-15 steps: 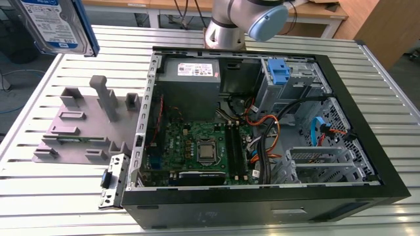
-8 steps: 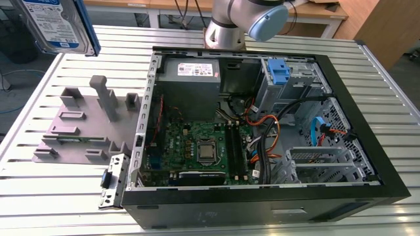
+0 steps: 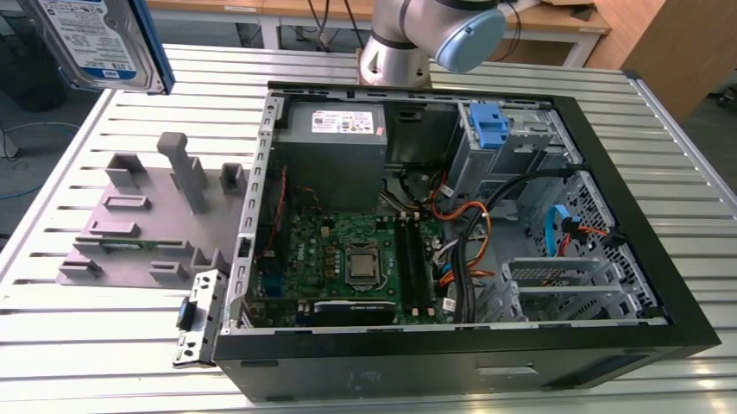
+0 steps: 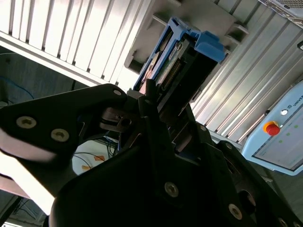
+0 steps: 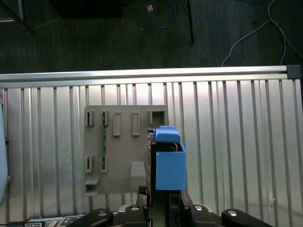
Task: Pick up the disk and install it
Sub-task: 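Pick up the disk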
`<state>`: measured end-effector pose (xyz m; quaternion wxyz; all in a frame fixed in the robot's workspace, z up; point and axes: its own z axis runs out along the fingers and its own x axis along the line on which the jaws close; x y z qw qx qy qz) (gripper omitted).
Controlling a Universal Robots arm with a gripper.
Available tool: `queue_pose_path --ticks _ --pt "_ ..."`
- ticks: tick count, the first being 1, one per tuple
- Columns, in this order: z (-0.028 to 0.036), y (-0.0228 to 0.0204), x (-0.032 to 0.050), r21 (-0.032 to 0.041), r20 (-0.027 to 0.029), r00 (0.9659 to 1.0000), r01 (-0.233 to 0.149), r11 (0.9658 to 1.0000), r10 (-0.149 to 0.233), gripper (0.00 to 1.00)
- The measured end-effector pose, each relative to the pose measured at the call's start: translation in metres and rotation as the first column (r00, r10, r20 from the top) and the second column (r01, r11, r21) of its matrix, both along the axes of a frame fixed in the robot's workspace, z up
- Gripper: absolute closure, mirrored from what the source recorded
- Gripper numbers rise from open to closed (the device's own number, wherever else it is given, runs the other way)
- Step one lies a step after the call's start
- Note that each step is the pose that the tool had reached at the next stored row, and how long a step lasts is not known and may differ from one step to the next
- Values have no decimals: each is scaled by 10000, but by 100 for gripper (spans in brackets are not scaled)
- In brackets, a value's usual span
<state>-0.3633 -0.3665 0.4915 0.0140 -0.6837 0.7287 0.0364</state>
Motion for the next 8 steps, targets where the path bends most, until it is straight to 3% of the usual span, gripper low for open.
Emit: queue_pose_path --ticks 8 --pt "1 0 42 -1 -1 10000 -1 10000 1 65"
